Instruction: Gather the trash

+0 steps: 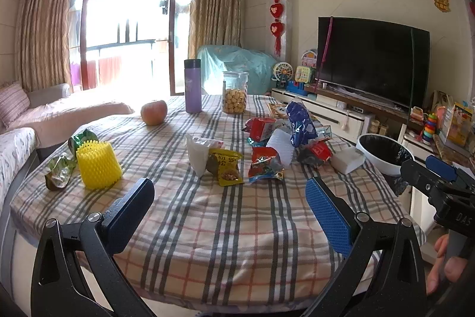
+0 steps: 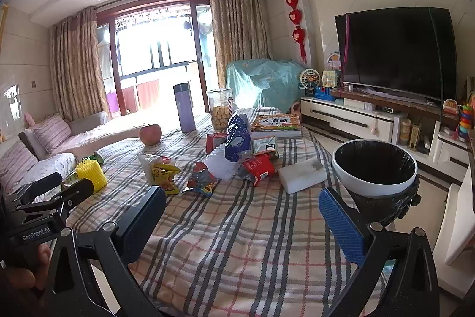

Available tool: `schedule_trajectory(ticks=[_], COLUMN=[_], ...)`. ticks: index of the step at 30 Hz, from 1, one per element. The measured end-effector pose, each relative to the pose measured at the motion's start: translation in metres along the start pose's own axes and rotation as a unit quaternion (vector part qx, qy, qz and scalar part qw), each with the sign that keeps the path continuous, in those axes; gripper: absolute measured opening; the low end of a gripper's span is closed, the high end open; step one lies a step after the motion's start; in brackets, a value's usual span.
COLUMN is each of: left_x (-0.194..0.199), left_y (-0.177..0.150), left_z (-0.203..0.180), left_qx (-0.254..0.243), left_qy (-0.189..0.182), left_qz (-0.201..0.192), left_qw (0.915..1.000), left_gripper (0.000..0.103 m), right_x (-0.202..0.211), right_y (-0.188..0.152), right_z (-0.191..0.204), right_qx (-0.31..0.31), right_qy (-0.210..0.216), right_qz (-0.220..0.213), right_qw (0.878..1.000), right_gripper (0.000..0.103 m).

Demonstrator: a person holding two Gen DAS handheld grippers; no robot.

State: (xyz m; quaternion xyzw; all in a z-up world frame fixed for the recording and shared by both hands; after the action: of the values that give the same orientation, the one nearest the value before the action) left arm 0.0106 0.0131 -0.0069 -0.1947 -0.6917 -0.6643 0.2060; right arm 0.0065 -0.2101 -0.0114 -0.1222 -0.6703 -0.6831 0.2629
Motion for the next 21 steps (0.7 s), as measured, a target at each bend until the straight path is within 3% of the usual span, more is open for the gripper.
schedule_trajectory(ticks=[21], left_x=[-0.0040], left_y=[-0.0036], left_z=[0.0005], left_qx=[-0.001], left_qy=[-0.004], left_qz=[0.003], left_qw=[1.0000], left_gripper=[0.103], right_x=[-0.0050], right_y=[-0.0020], right_z=[0.0013], right_qx=[-0.003], right_qy=[0.009], right_qz=[0.010], right_qw=[1.000], right_gripper=[0.103])
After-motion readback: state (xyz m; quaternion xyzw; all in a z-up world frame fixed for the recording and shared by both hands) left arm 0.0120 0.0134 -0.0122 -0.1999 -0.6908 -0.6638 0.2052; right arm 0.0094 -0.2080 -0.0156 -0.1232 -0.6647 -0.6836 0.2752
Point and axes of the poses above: each gripper's, at about its wrist camera, not at the fingertips, and x roughly against the way its jaws point, z to its left, y to its top, the point moved 2 cm from there along -x, roughly the way its jaws point, and after that the axes turned 11 degrees about z, right-handed, at the moved point
